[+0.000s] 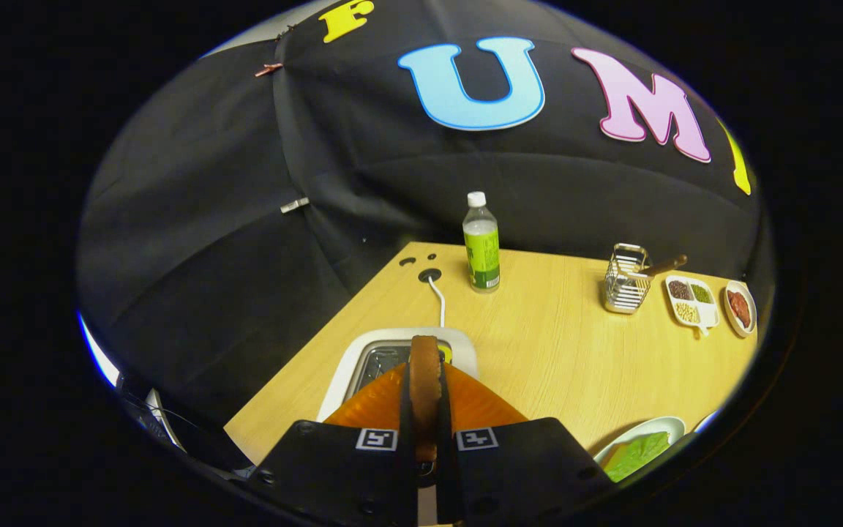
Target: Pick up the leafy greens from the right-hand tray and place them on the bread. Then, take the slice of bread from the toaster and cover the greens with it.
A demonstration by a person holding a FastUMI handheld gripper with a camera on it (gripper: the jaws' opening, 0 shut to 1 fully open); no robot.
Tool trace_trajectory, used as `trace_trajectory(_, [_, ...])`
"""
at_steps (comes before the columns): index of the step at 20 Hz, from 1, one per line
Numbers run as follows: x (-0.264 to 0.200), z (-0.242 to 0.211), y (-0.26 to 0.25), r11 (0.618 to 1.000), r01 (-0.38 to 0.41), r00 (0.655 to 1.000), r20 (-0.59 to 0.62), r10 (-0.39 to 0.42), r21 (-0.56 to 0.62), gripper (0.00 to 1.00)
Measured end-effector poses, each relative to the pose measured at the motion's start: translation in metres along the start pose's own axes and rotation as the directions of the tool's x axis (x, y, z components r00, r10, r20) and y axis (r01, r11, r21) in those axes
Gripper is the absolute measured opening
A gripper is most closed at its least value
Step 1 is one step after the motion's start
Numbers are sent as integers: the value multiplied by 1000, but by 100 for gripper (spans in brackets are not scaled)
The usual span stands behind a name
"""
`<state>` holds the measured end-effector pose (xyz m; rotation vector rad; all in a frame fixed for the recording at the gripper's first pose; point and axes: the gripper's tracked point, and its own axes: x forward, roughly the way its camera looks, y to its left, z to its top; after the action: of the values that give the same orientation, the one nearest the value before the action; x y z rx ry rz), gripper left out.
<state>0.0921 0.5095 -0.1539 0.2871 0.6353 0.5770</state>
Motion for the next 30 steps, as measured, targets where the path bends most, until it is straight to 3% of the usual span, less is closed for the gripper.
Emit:
trace_trajectory(8, [-97, 86, -25, 994, -68, 984, 169, 53, 85, 14])
trace_trajectory(12, [-144, 97, -79, 993, -34, 980, 197, 12, 109, 14])
trace_trajectory(16, [-178, 67, -153, 984, 63, 982, 165, -92, 169, 14])
trace_trajectory(22, [-187, -23, -232, 943, 206, 971, 65, -231, 261, 14])
trace_trajectory(25, [-174, -63, -241, 931, 219, 970, 34, -239, 291, 14])
trace_trajectory(30, [-149, -87, -234, 900, 181, 974, 57, -221, 397, 14])
